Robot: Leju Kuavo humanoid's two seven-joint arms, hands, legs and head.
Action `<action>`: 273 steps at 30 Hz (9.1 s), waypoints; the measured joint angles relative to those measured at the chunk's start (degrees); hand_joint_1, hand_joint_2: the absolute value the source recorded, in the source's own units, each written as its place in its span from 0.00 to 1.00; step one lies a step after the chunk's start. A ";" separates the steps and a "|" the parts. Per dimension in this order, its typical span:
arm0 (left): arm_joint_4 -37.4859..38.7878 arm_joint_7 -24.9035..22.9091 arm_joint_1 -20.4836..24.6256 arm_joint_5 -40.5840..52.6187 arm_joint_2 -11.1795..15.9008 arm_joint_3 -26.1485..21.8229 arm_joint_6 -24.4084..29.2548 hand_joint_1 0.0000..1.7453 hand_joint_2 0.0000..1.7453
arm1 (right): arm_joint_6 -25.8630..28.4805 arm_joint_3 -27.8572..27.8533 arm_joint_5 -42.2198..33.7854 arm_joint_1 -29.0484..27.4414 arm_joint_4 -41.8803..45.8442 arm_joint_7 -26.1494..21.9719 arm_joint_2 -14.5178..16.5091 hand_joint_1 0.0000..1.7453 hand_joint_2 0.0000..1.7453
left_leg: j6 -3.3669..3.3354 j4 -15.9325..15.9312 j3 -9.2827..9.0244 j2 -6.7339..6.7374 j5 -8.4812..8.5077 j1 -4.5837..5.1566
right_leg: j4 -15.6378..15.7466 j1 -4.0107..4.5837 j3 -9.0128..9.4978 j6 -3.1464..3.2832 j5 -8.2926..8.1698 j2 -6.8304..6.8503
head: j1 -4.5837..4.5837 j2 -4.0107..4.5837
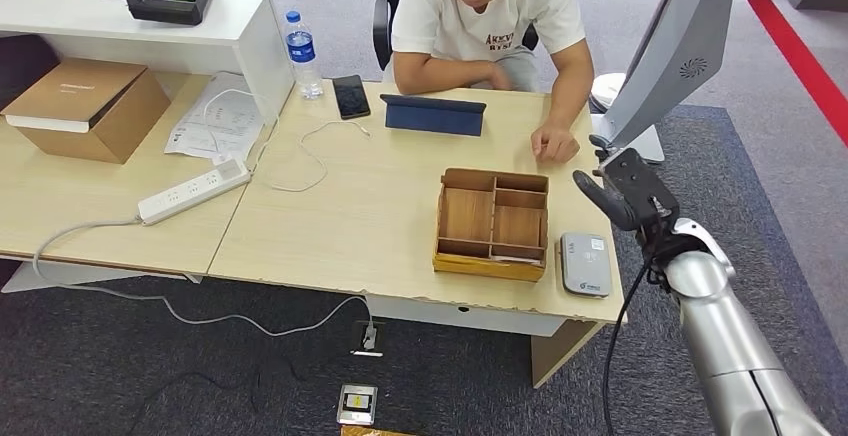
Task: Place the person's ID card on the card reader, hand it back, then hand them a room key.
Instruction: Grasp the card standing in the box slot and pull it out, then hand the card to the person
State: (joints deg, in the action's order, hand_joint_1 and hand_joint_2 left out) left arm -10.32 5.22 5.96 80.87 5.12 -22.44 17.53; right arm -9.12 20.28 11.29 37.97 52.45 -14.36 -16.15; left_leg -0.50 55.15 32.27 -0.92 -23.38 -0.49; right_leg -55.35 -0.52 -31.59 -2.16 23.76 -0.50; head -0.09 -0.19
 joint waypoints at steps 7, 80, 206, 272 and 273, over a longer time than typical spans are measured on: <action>0.00 0.02 0.02 0.59 -0.09 0.02 0.05 0.00 0.00 | -1.70 0.61 1.22 -7.05 2.88 0.56 0.58 0.00 1.00 | 0.00 -0.01 0.03 -0.03 -0.01 -0.01 | 0.00 0.00 -0.01 0.00 0.01 0.01 | 0.00 0.00; 0.00 0.35 0.01 1.79 -0.95 1.81 0.90 0.00 0.00 | 20.48 10.16 43.57 -7.95 -4.80 -1.97 9.74 0.00 1.00 | 0.02 -0.03 0.02 0.01 -0.01 -0.03 | 0.00 0.01 -0.03 0.06 0.05 0.00 | 0.00 0.00; 0.00 5.03 0.52 6.30 -0.84 6.02 1.62 0.00 0.00 | 10.93 4.69 39.39 21.70 -12.91 -2.23 10.79 1.00 1.00 | 0.05 -0.02 0.08 0.03 0.12 -0.03 | -0.04 0.01 -0.06 0.06 -0.05 0.01 | -0.01 -0.01; 0.00 2.49 -0.05 1.00 0.23 8.35 0.98 0.00 0.00 | 13.07 3.71 29.64 30.36 -34.51 -6.73 21.10 0.00 0.00 | 0.05 -0.02 0.09 0.05 0.11 -0.03 | -0.04 0.02 -0.12 0.06 -0.05 0.01 | 0.01 -0.01; 0.00 2.33 -0.06 0.61 0.25 8.32 0.85 0.00 0.00 | 13.22 2.91 27.40 30.15 -34.19 -8.51 21.17 0.00 0.00 | 0.05 -0.02 0.09 0.05 0.11 -0.03 | -0.04 0.02 -0.12 0.06 -0.05 0.01 | 0.00 -0.01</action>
State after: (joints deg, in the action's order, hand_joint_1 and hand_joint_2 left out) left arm -10.32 7.55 5.90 81.48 5.37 -14.12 18.38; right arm 4.09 23.19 38.69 68.12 18.26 -22.87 5.03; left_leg -0.45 55.13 32.36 -0.87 -23.27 -0.53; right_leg -55.40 -0.50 -31.71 -2.10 23.71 -0.49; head -0.09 -0.20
